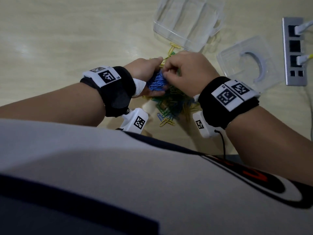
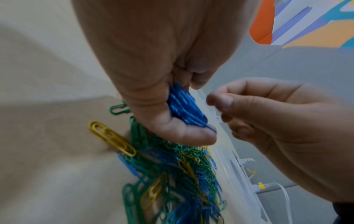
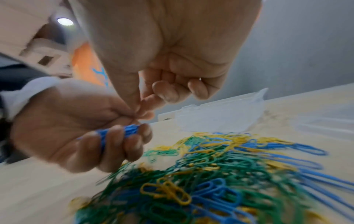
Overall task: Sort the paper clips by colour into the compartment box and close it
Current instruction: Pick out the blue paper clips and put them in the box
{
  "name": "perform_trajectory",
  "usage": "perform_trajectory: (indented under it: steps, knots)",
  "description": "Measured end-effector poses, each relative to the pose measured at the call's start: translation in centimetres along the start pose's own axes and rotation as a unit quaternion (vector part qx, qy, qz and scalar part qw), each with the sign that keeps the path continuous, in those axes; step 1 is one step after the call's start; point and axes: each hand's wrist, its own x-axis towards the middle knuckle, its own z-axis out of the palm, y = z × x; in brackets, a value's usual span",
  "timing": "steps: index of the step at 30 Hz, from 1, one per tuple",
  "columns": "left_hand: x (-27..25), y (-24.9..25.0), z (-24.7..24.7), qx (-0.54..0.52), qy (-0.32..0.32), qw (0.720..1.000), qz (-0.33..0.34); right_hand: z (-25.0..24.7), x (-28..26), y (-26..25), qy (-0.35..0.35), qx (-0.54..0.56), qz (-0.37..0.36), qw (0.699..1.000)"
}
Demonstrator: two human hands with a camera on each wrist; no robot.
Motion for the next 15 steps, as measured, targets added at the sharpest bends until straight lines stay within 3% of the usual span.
perform_trajectory:
  steps: [3, 7, 11, 15]
  knots:
    - [0.1, -0.3, 0.5, 0.039, -0.028, 0.999, -0.014, -1.5, -1.0, 2.3, 0.043, -0.017, 0.086, 0.995]
    - [0.3, -0.4, 1.0, 0.059, -0.031, 0.998, -0.017, -2.2, -2.9, 4.9, -0.015, -0.099, 0.172, 0.98]
    - [0.3, -0.5, 1.6, 0.07, -0.035, 0.997, -0.008, -1.1, -4.7, 5.2, -0.076, -0.11, 0.182, 0.974]
    - [0.2, -0.7, 2.2, 0.069, -0.043, 0.997, -0.014, 0.6, -5.5, 4.6, -0.092, -0.076, 0.154, 0.981]
